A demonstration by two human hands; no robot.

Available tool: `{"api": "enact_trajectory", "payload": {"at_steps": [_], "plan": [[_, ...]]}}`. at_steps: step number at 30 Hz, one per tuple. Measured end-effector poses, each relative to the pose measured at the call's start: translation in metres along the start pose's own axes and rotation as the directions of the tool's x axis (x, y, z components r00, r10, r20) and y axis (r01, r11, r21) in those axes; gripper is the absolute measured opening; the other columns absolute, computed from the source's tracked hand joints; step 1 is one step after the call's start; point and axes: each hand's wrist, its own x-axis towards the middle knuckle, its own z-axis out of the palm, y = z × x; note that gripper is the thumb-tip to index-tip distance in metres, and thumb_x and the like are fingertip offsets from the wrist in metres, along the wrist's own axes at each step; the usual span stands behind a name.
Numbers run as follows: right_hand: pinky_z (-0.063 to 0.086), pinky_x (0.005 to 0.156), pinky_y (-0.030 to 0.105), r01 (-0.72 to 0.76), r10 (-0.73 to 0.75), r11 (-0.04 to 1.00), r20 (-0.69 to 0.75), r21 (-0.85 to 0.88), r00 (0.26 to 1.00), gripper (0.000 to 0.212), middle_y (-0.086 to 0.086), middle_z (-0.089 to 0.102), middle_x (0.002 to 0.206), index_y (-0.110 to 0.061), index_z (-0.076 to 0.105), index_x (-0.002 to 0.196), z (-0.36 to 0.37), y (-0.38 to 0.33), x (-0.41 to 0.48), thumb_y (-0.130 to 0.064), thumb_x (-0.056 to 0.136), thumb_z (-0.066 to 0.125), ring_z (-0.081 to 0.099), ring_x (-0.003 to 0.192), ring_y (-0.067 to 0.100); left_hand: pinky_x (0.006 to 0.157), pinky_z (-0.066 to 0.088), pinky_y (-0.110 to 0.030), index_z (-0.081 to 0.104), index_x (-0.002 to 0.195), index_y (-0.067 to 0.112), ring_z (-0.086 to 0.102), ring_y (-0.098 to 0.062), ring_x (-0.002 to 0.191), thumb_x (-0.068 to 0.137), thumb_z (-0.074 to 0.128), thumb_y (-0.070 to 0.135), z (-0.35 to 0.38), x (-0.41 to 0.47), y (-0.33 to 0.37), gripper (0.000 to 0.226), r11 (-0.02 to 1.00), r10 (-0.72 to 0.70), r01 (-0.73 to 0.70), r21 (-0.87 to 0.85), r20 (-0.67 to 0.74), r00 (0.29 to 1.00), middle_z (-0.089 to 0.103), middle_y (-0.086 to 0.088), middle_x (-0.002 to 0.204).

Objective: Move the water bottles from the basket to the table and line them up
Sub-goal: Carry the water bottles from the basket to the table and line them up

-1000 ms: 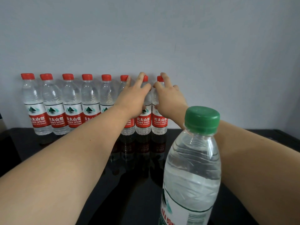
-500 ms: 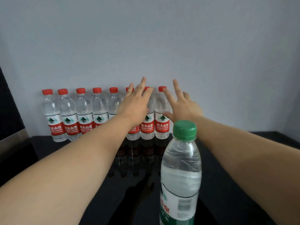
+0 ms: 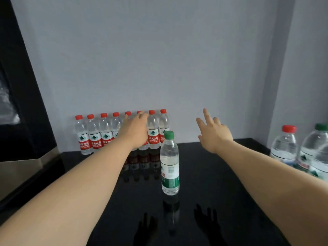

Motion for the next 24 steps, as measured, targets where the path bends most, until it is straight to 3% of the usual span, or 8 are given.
{"api": "enact_trajectory", "payload": {"at_steps": [4,8,10,13,16,22,24], "plan": [[0.049,0.088,0.043,-0.11,0.109,0.993,-0.013,-0.039,0.994,0.068,0.012,-0.013,0.169,-0.024,0.019,0.156,-0.014,0.023,-0.043,-0.023,0.098,0.055,0.038,0.133,0.039,0.113,0.04,-0.053,0.035,0.152,0.016,0.06,-0.034,0.122,0.107,0.045,0.027,-0.016,-0.034,0.028,0.047,0.995,0.04,-0.045,-0.088,-0.058,0.998,0.028,-0.007,0.166],[0.046,0.093,0.048,-0.289,0.289,0.957,-0.002,-0.027,0.957,0.073,0.016,-0.011,0.168,-0.024,0.022,0.153,-0.017,0.05,-0.078,-0.017,0.091,0.06,0.03,0.139,0.044,0.093,0.055,-0.049,0.027,0.154,0.018,0.07,-0.028,0.095,0.107,0.039,0.047,-0.01,-0.064,0.058,0.057,0.991,0.06,-0.068,-0.117,-0.069,0.996,0.012,-0.007,0.171],[0.047,0.097,0.051,-0.378,0.378,0.926,0.007,-0.022,0.926,0.077,0.017,-0.016,0.167,-0.024,0.021,0.154,-0.013,0.066,-0.092,-0.016,0.09,0.062,0.023,0.144,0.048,0.079,0.058,-0.042,0.024,0.154,0.019,0.07,-0.027,0.095,0.105,0.04,0.052,-0.003,-0.077,0.072,0.062,0.99,0.079,-0.088,-0.107,-0.084,0.993,0.004,-0.005,0.172],[0.047,0.102,0.055,-0.481,0.48,0.877,0.02,0.015,0.877,0.084,0.018,-0.027,0.164,-0.023,0.015,0.158,-0.009,0.084,-0.104,-0.015,0.089,0.062,0.013,0.149,0.051,0.073,0.057,-0.038,0.025,0.155,0.023,0.066,-0.027,0.108,0.102,0.048,0.053,0.008,-0.089,0.088,0.065,0.984,0.079,-0.091,-0.154,-0.081,0.994,-0.009,0.004,0.171],[0.045,0.105,0.057,-0.532,0.53,0.845,0.036,0.06,0.847,0.086,0.016,-0.029,0.164,-0.023,0.012,0.16,-0.003,0.1,-0.106,-0.014,0.089,0.061,0.011,0.15,0.051,0.063,0.052,-0.027,0.023,0.157,0.024,0.066,-0.022,0.105,0.099,0.055,0.052,0.018,-0.091,0.097,0.072,0.986,0.083,-0.09,-0.14,-0.05,0.995,-0.015,0.007,0.17],[0.05,0.099,0.058,-0.578,0.574,0.811,0.075,0.087,0.816,0.086,0.011,-0.027,0.166,-0.023,0.014,0.158,0.014,0.121,-0.095,-0.006,0.087,0.061,0.013,0.147,0.054,0.088,0.058,-0.036,0.031,0.153,0.017,0.061,-0.025,0.118,0.09,0.072,0.046,0.039,-0.088,0.103,0.081,0.993,0.031,-0.044,-0.109,-0.12,0.992,-0.006,0.002,0.171],[0.053,0.094,0.061,-0.608,0.6,0.789,0.109,0.084,0.793,0.081,0.011,-0.024,0.166,-0.02,0.019,0.155,0.021,0.124,-0.09,-0.007,0.088,0.063,0.015,0.146,0.057,0.085,0.059,-0.036,0.038,0.146,0.015,0.06,-0.025,0.115,0.087,0.077,0.046,0.044,-0.089,0.104,0.078,0.994,0.013,-0.029,-0.104,-0.151,0.988,0.0,0.001,0.169]]}}
